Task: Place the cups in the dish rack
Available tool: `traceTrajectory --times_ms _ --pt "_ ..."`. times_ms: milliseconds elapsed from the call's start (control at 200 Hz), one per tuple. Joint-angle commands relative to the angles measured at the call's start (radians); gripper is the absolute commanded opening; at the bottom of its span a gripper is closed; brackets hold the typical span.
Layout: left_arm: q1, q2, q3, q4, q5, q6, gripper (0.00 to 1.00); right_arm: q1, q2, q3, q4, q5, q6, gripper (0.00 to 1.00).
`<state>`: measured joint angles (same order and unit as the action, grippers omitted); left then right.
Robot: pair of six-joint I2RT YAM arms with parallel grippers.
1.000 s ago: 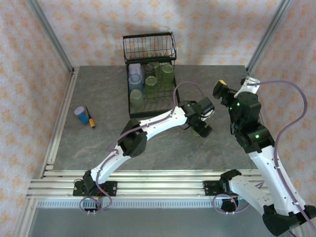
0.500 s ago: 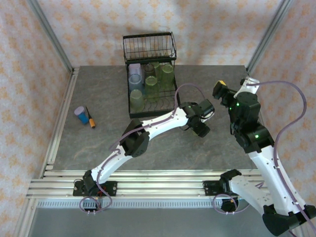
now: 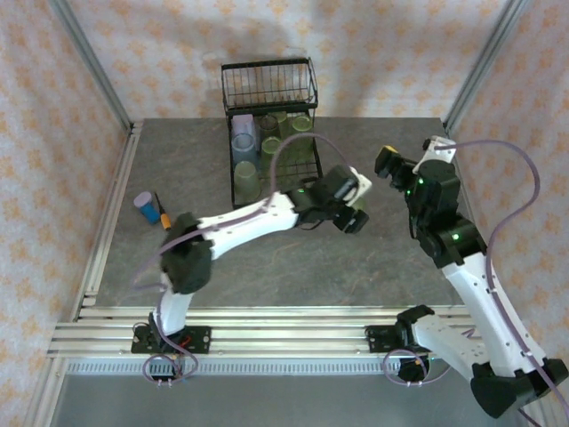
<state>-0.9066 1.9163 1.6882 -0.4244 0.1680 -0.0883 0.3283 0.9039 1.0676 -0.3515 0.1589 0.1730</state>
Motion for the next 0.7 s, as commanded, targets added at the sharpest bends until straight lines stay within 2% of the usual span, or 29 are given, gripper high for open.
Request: traceTrajectory --times_ms 0,215,340,431,561,696 --pt "0.069 -0.19 -0.198 0.33 -0.038 -0.048 0.74 -0.021 0.033 0.014 0.043 -0.158 0.086 0.99" --pt "0.172 -0.484 -0.603 0.736 -0.106 -0.109 0.71 -0.083 0.149 0.03 0.168 -0.539 0.294 0.99" --pt "0.181 -0.607 -0.735 0.883 -0.175 -0.044 0.7 -0.098 0.229 0.003 0.385 -0.772 0.509 0.99" --pt "0.183 -0.673 -0.819 1.02 -0.214 0.006 0.7 -0.099 0.321 -0.021 0.626 -0.915 0.732 0.99" --pt "0.191 -0.721 -0.918 1.261 -0.284 0.046 0.71 -0.097 0.446 -0.041 0.985 -1.018 1.034 0.99" --pt "0.201 -0.714 -0.974 1.489 -0.31 0.07 0.7 -0.075 0.533 -0.034 1.188 -1.039 1.223 0.99"
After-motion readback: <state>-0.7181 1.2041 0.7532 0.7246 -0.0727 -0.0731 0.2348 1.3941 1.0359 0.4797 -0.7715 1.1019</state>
